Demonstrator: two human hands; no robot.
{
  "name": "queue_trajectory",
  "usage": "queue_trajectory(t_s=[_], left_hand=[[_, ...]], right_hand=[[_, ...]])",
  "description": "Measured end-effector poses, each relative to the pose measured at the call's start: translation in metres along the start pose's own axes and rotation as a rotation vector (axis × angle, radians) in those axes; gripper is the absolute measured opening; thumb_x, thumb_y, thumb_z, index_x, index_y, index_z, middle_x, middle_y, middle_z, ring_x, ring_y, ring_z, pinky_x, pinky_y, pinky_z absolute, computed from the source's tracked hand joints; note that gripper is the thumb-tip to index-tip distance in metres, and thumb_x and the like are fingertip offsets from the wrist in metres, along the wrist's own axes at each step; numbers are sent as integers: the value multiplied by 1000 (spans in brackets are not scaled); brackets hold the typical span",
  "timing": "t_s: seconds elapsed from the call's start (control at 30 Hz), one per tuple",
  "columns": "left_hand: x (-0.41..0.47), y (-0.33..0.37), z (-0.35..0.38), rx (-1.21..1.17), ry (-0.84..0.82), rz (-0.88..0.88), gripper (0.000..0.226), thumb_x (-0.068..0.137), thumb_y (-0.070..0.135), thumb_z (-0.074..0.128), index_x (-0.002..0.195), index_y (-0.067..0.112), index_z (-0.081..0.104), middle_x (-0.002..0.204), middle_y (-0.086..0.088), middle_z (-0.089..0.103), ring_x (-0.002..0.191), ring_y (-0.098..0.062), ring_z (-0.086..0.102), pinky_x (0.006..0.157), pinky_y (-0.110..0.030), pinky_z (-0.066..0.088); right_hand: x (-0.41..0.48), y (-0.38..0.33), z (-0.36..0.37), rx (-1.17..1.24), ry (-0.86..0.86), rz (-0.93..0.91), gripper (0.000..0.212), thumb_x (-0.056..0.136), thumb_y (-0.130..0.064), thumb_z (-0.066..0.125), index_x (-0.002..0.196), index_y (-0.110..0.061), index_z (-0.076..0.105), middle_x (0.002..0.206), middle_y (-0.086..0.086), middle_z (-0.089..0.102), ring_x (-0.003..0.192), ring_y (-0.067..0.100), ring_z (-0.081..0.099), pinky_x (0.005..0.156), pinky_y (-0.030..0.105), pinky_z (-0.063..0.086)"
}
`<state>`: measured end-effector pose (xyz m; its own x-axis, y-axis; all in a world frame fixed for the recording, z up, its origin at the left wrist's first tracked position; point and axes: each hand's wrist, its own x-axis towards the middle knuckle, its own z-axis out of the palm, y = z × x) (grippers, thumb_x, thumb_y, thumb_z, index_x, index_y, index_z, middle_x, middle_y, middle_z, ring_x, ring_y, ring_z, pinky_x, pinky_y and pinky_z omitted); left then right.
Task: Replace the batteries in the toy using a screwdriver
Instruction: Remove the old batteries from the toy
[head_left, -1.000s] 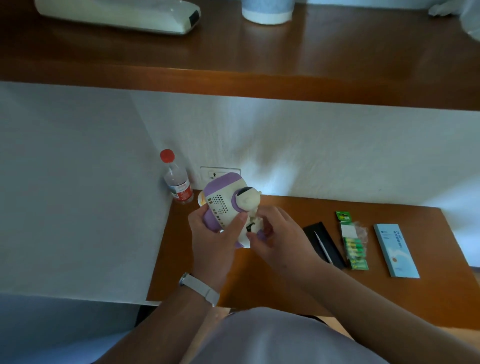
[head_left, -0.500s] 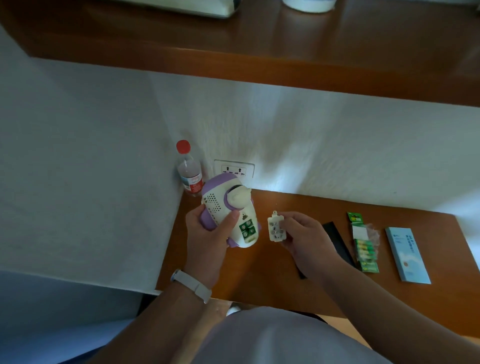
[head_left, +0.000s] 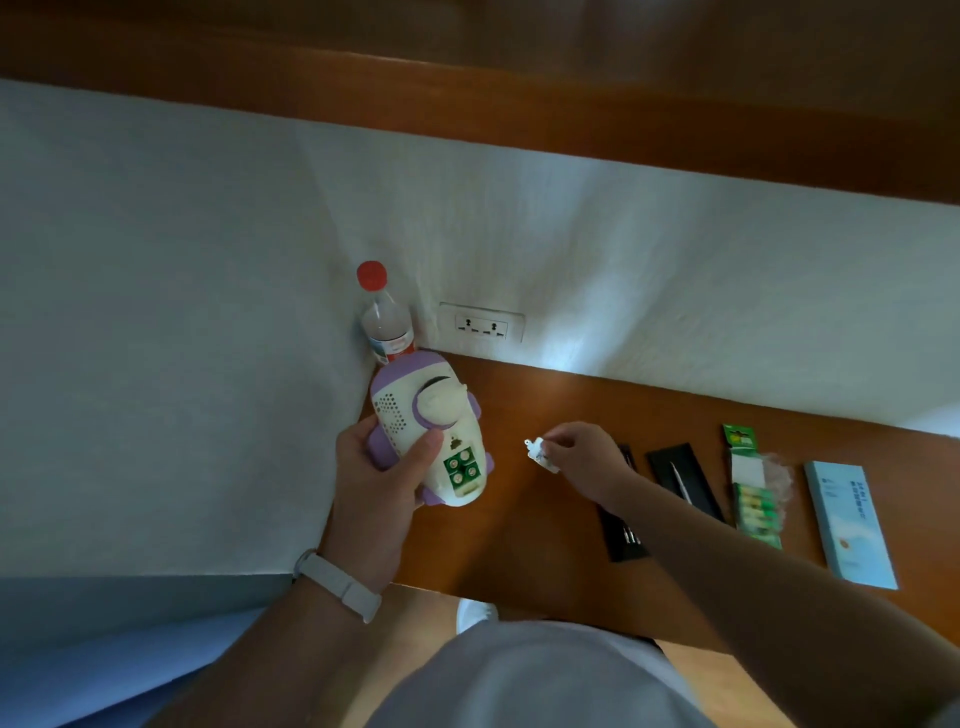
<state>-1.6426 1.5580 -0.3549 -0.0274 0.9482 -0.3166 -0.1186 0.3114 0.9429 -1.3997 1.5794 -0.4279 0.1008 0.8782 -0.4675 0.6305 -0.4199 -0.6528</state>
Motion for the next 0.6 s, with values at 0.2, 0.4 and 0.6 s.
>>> queue_trajectory(t_s=[0.2,0.4,0.6], left_hand=[[1,-1,-3,50,-18,7,45,83,19,81,123,10,63,114,-13,74,101,-34,74,76,-61,59],[4,-3,0,80,0,-17,43,80,16,75,121,9,64,110,-10,75,98,-31,75,72,-55,62],[12,-7,5,70,-40,-9,50,79,25,80,123,9,63,113,-16,73,99,-37,73,75,-68,56]], right_hand=[[43,18,2,-266,6,-106,23,97,-24,54,82,-13,66,84,-3,56,77,14,55,62,18,34],[60,27,5,-285,1,-146,17,95,-26,56,88,-13,65,89,-2,53,79,14,53,64,20,34],[49,25,-2,-247,42,-177,11,93,-35,57,93,-24,57,96,-6,51,81,10,53,68,22,39]])
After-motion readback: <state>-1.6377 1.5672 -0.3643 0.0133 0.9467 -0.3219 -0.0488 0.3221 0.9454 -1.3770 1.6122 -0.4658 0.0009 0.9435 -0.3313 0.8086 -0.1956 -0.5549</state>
